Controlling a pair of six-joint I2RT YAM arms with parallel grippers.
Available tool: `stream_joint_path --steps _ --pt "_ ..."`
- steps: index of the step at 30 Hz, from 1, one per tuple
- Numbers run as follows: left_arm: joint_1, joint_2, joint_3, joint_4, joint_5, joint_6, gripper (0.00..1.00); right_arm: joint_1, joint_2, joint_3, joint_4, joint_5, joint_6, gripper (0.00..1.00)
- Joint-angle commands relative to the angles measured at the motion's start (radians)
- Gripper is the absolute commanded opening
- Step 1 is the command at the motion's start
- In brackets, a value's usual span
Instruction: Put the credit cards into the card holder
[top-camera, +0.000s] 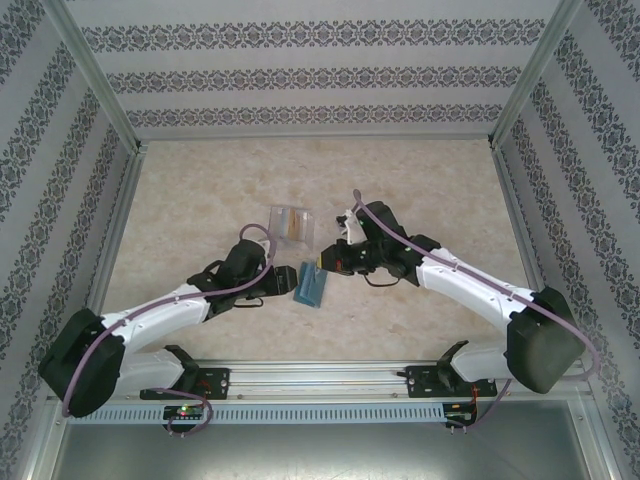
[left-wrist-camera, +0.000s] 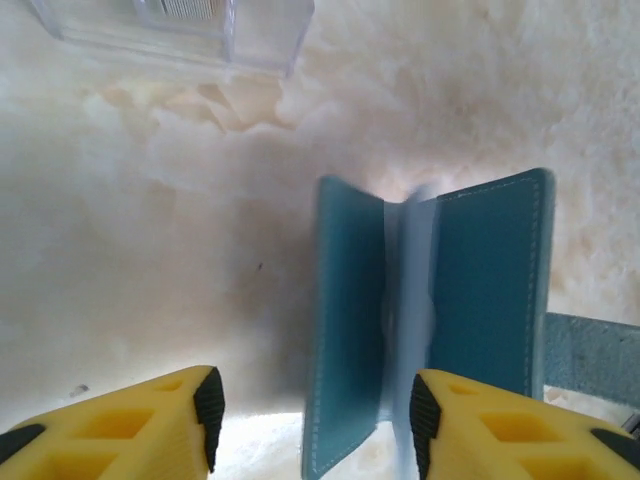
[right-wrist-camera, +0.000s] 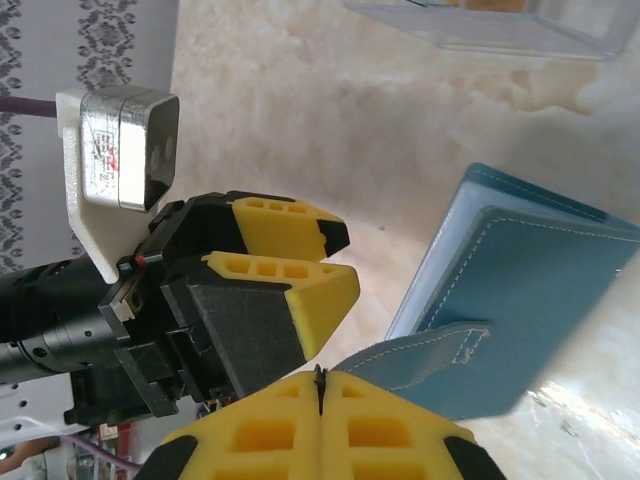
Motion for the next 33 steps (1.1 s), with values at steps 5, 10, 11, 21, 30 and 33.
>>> stream_joint_path --steps 5,10,11,21,30,33 --pt "0.026 -0.015 -0.033 -0.015 0.003 -0.013 0.56 -0.009 0.064 0.029 -0.042 0.006 -0.071 0.00" --pt "0.026 0.027 -0.005 -0.033 0.014 0.010 0.56 -0.069 0.057 -0.039 -0.064 0.021 -0.083 0.00" --pt "0.026 0.043 0.001 -0.034 0.020 0.014 0.57 -0.087 0.053 -0.055 -0.066 0.020 -0.089 0.00" --pt "0.026 0.224 0.098 -0.022 0.106 0.050 0.71 -0.240 0.014 -0.151 -0.117 0.055 -0.165 0.00" --pt "0.022 0.275 0.118 0.030 0.139 0.045 0.72 -0.272 0.020 -0.158 -0.216 0.254 -0.216 0.00" --pt "0.013 0.304 0.119 0.076 0.161 0.038 0.72 -0.272 0.027 -0.170 -0.204 0.260 -0.217 0.00"
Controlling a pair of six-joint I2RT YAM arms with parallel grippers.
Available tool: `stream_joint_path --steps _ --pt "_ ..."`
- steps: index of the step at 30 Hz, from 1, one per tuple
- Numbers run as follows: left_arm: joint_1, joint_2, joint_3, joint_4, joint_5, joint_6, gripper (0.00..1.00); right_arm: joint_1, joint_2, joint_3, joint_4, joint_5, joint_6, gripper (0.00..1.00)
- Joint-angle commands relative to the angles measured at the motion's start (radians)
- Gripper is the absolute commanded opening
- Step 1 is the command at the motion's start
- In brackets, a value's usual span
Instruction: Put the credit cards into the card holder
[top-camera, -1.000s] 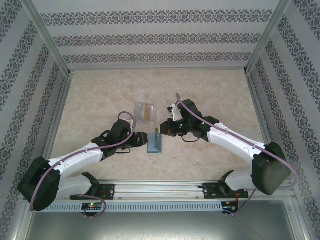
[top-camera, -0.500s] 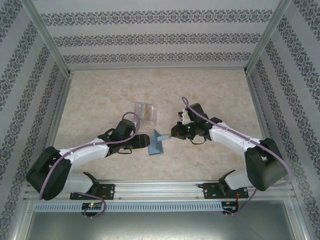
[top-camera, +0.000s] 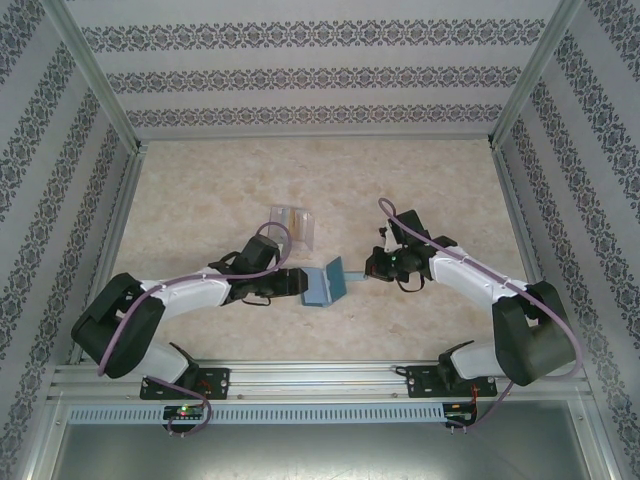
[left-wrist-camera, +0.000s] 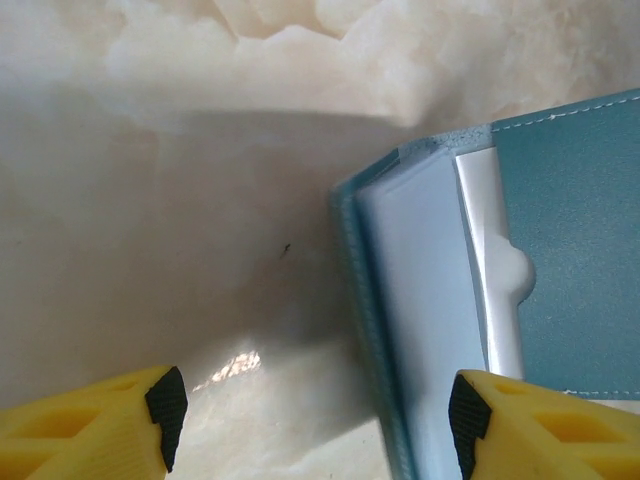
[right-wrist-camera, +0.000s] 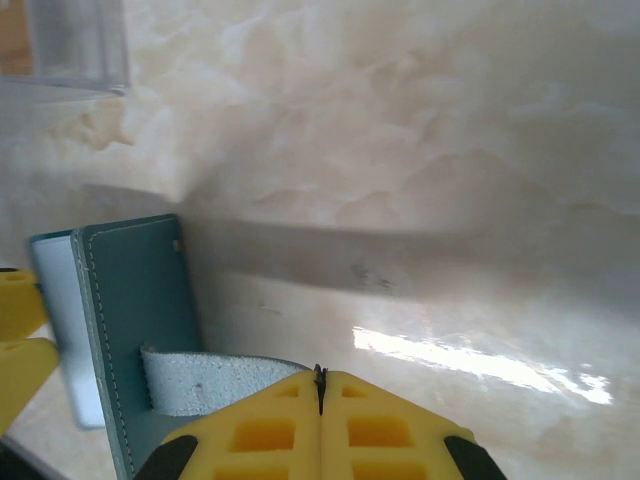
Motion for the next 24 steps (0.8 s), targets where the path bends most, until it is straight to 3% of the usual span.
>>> stream_joint_path --steps 1,11,14,24 --pt "-0.005 0.036 0.035 0.065 0.039 0.009 0.72 -0.007 -0.002 -0.022 -0.028 0.073 -0.027 0.00" --pt "-0.008 0.031 0.070 0.028 0.048 0.050 0.72 -0.007 0.042 -0.022 -0.048 0.149 -0.036 0.04" --pt "-0.008 0.024 0.066 0.028 0.038 0.049 0.97 -0.007 0.060 -0.023 -0.044 0.149 -0.042 0.06" --pt "-0.008 0.052 0.061 0.069 0.047 0.029 0.90 0.014 0.065 -0.008 -0.036 0.133 -0.041 0.07"
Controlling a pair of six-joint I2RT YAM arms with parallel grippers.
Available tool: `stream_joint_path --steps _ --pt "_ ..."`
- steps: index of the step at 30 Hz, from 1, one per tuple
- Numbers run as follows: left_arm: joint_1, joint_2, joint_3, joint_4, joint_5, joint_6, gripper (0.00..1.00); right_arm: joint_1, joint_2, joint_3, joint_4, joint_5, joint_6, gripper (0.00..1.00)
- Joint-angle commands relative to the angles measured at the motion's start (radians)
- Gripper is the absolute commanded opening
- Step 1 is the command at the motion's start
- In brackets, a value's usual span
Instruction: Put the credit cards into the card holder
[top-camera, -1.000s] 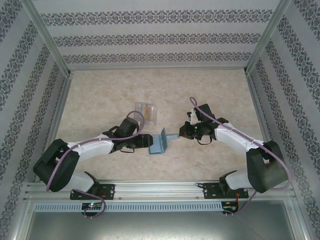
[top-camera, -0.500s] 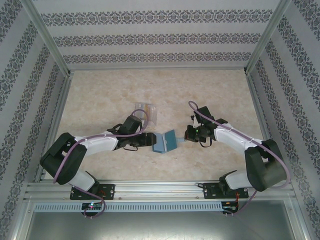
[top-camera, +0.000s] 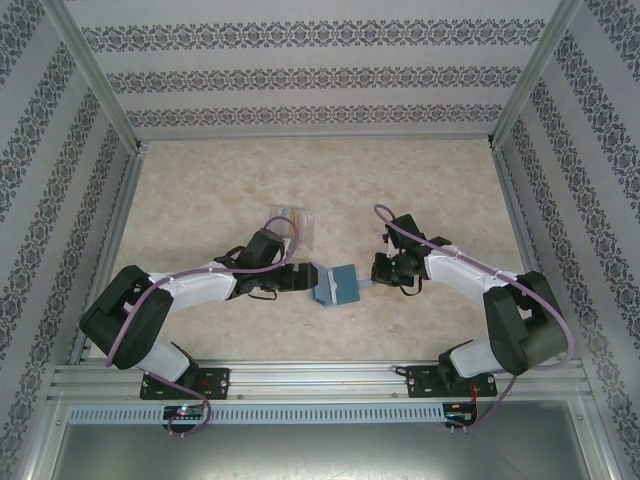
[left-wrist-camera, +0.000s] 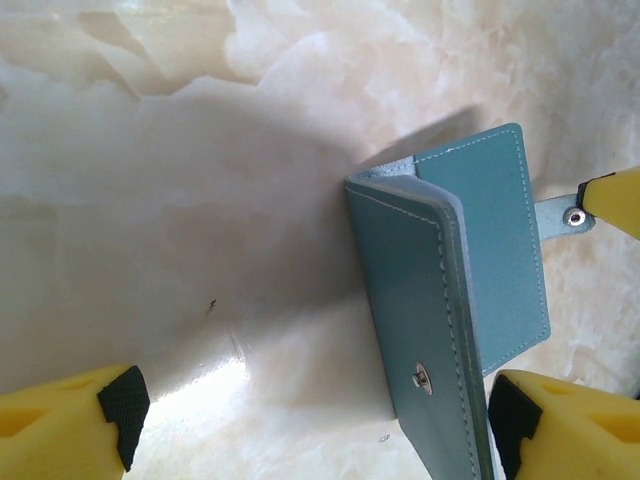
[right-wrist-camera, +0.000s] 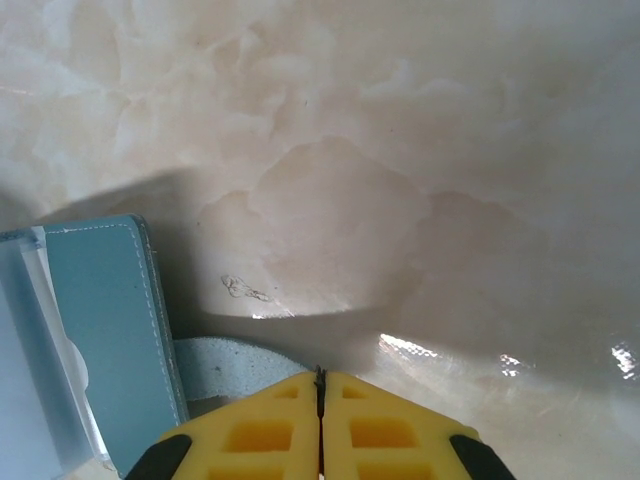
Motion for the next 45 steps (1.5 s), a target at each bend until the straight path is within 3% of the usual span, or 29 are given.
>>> stream_joint_path --steps 1,3,4,5,9,11,16,18,31,45 --pt "-0.007 -0.002 0.002 0.045 0.008 0.002 0.93 0.011 0.010 0.006 -0.015 0.016 -0.024 0.07" --pt "-0.008 -0.008 0.004 0.050 0.007 0.006 0.97 0.012 0.015 0.008 -0.022 0.024 -0.028 0.13" --pt "-0.007 -0.004 0.012 0.041 0.013 0.013 0.97 0.011 0.013 0.011 -0.028 0.039 -0.027 0.26" --pt "-0.008 0.000 0.020 0.030 0.018 0.016 0.97 0.015 0.002 0.013 -0.035 0.064 -0.020 0.32" --pt "-0.007 0.020 0.019 0.045 0.033 0.005 0.95 0.034 -0.127 0.003 -0.015 0.107 -0.007 0.50" --pt "-0.008 0.030 0.024 0.042 0.034 0.004 0.94 0.046 -0.183 0.004 -0.004 0.120 -0.014 0.54" --pt "-0.007 0.037 0.025 0.054 0.035 -0.006 0.93 0.165 -0.282 0.013 0.061 0.173 -0.014 0.52" --pt "-0.007 0.042 0.035 0.036 0.037 0.002 0.93 0.201 -0.288 -0.018 0.158 0.118 0.031 0.54" --pt "-0.007 0.026 0.031 0.030 0.022 -0.008 0.98 0.200 -0.009 -0.036 0.348 -0.125 0.100 0.64" --pt "-0.006 -0.021 0.010 0.025 -0.054 -0.027 1.00 0.226 0.053 -0.062 0.384 -0.118 0.120 0.67"
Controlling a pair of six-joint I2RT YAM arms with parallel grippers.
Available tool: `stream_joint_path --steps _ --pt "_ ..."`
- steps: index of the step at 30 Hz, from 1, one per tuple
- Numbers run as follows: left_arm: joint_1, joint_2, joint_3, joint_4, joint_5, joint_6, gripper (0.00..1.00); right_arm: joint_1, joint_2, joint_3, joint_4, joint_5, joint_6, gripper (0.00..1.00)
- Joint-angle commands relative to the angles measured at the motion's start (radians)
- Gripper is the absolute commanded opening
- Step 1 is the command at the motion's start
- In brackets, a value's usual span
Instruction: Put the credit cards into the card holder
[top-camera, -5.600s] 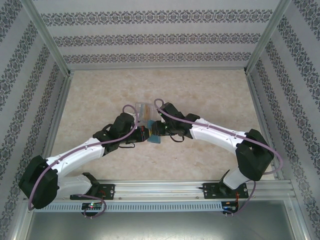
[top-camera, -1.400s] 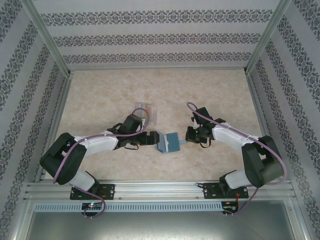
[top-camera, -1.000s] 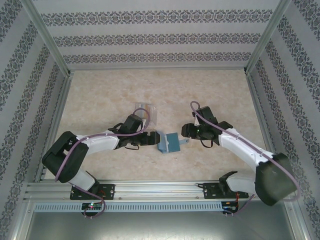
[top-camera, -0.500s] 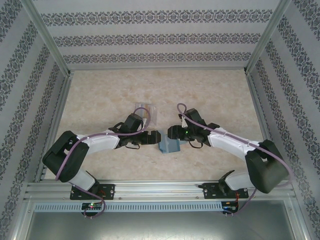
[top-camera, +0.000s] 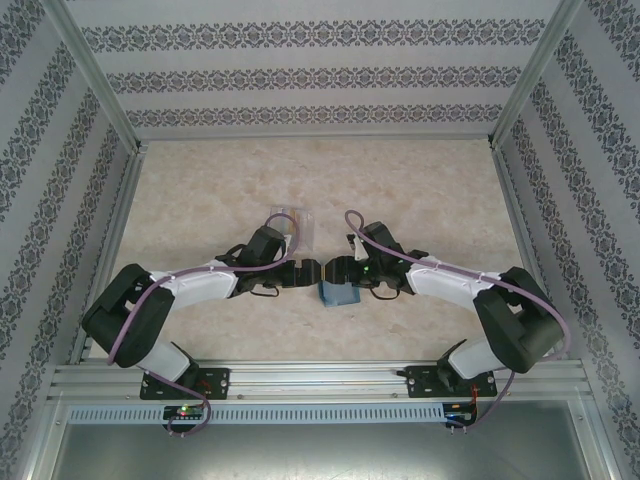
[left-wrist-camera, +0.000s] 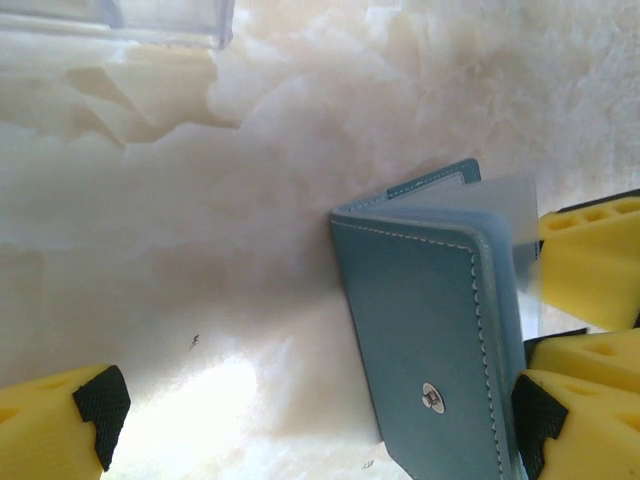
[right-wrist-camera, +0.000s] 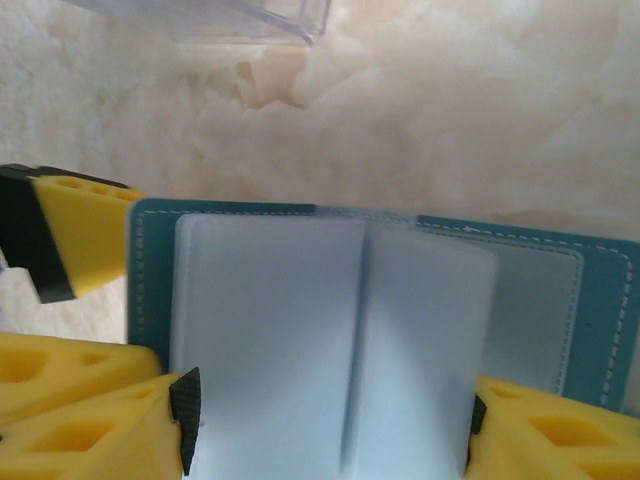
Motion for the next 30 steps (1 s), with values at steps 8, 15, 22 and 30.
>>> stream_joint_path --steps 8,15,22,30 --pt "-0.007 -0.046 -0.028 0.055 -0.031 -0.019 0.96 0.009 0.068 0.000 0.016 -0.012 0.006 0.65" --pt "-0.007 -0.026 -0.034 0.080 -0.013 -0.013 0.80 0.011 0.068 0.022 -0.004 -0.018 -0.001 0.65" --pt "-0.007 -0.013 -0.027 0.120 0.032 -0.003 0.78 0.011 0.085 0.029 -0.013 -0.021 -0.009 0.65" --pt "-0.007 -0.008 -0.054 0.220 0.084 -0.037 0.79 0.012 0.104 0.041 -0.042 0.002 -0.028 0.65"
